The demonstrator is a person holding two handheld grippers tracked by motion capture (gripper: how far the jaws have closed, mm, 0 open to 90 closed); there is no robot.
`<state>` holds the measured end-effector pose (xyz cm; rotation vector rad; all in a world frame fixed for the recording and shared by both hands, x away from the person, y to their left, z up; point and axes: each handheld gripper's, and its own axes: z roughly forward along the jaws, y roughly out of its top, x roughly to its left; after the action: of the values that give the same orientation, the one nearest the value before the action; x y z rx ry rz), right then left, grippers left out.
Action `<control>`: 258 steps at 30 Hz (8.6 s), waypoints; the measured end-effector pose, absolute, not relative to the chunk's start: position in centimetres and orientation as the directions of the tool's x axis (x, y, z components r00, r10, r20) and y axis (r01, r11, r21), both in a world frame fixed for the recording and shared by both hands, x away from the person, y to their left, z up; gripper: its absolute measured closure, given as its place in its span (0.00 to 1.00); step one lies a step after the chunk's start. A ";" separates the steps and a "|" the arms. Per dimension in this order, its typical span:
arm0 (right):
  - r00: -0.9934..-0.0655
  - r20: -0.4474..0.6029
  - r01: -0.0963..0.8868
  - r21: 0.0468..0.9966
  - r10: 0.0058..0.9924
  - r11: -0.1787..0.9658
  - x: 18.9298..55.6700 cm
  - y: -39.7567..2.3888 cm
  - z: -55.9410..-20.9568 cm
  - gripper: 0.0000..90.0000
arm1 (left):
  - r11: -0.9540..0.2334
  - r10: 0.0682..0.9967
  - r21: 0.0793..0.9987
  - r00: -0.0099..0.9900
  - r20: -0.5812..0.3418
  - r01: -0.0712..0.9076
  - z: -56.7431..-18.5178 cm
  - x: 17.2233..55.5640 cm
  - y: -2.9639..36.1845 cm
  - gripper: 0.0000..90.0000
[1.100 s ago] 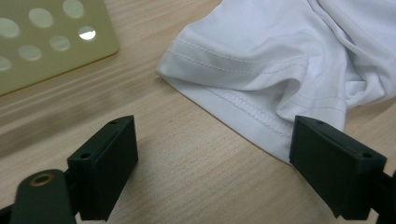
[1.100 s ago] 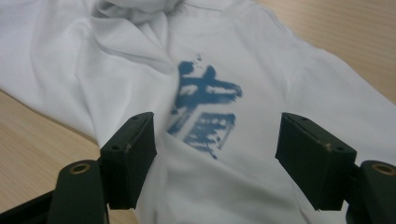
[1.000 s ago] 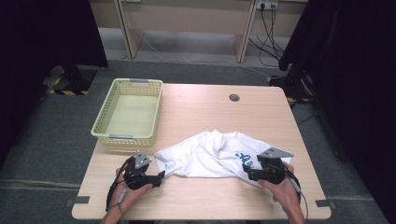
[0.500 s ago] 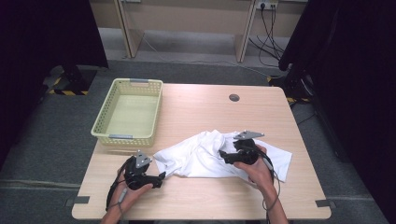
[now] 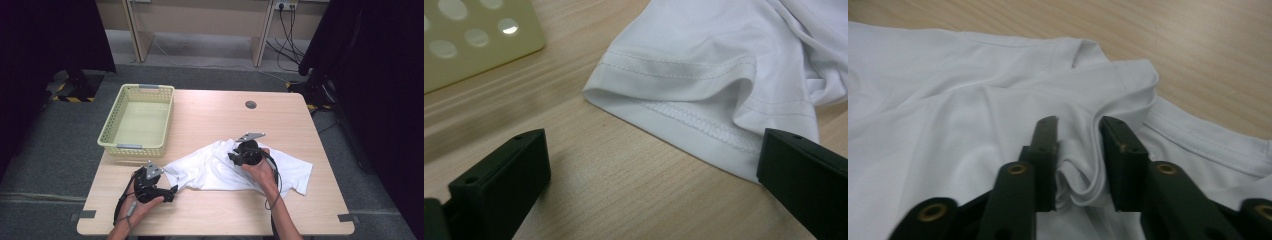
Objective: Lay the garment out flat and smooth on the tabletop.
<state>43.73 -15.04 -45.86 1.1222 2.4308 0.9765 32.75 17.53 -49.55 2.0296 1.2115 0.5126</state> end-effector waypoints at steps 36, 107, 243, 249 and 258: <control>-0.661 0.013 0.445 0.812 0.751 0.377 31.8 -22.4 -41.6 0.52 | -0.308 0.878 0.741 0.478 -0.020 0.597 -49.6 32.8 17.5 0.00; -0.486 -0.018 0.670 0.634 0.874 0.385 43.0 -25.2 -46.7 0.30 | -0.418 0.781 0.727 0.625 -0.020 0.545 -49.0 39.2 11.1 0.01; -0.499 -0.022 0.573 0.742 0.866 0.349 27.5 -30.9 -48.0 0.60 | -0.485 0.525 0.806 0.850 -0.042 0.339 -45.0 33.9 2.7 0.91; -0.498 -0.013 0.574 0.744 0.867 0.342 27.4 -30.9 -48.1 0.60 | -0.461 0.497 0.803 0.860 -0.118 0.377 -44.6 34.0 -0.9 0.67; -0.504 -0.008 0.569 0.749 0.863 0.340 27.4 -31.0 -48.1 0.59 | -0.575 0.521 0.722 0.852 -0.039 0.385 -46.6 35.0 -7.7 0.37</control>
<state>27.41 -31.01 -48.13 1.2597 2.2040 0.9858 35.02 -7.68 -46.61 2.2520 0.6544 0.2269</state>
